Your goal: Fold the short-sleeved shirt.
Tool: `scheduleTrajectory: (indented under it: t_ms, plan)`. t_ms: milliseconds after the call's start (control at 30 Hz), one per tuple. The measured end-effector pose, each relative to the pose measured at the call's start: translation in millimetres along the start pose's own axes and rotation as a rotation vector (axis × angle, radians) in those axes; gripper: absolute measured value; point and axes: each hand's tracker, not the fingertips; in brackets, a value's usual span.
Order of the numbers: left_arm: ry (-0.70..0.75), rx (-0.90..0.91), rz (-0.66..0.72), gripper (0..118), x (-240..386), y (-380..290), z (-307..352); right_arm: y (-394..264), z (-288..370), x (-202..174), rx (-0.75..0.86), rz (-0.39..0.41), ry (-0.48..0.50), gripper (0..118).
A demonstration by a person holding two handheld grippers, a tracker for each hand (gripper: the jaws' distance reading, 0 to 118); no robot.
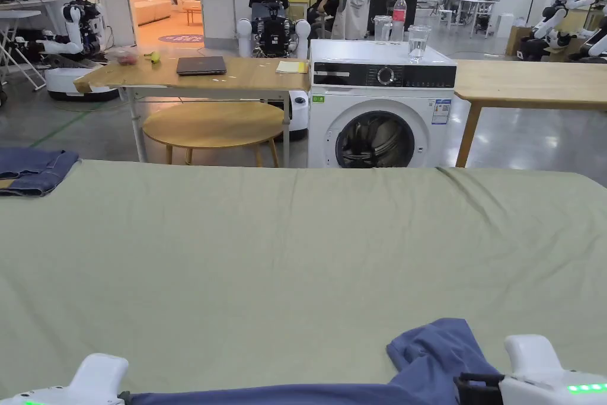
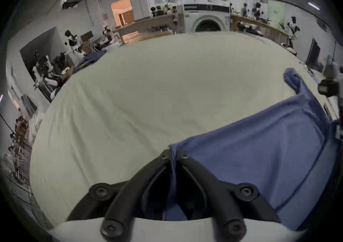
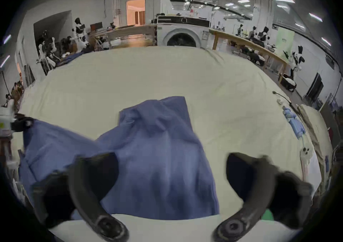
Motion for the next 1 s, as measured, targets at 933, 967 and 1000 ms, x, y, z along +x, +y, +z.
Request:
scheduleTrajectory:
  t_ms: [933,967,1000]
  plan:
    - [-0.055,0.233,0.070,0,-8,-49,175,-38,198,15,0.248,0.056,0.056,0]
    - [-0.060,0.236,0.076,0,-9,-61,184,-51,212,17,0.261,0.053,0.057,0]
    - [-0.069,0.233,0.083,0,-6,-72,194,-63,222,19,0.264,0.047,0.061,0]
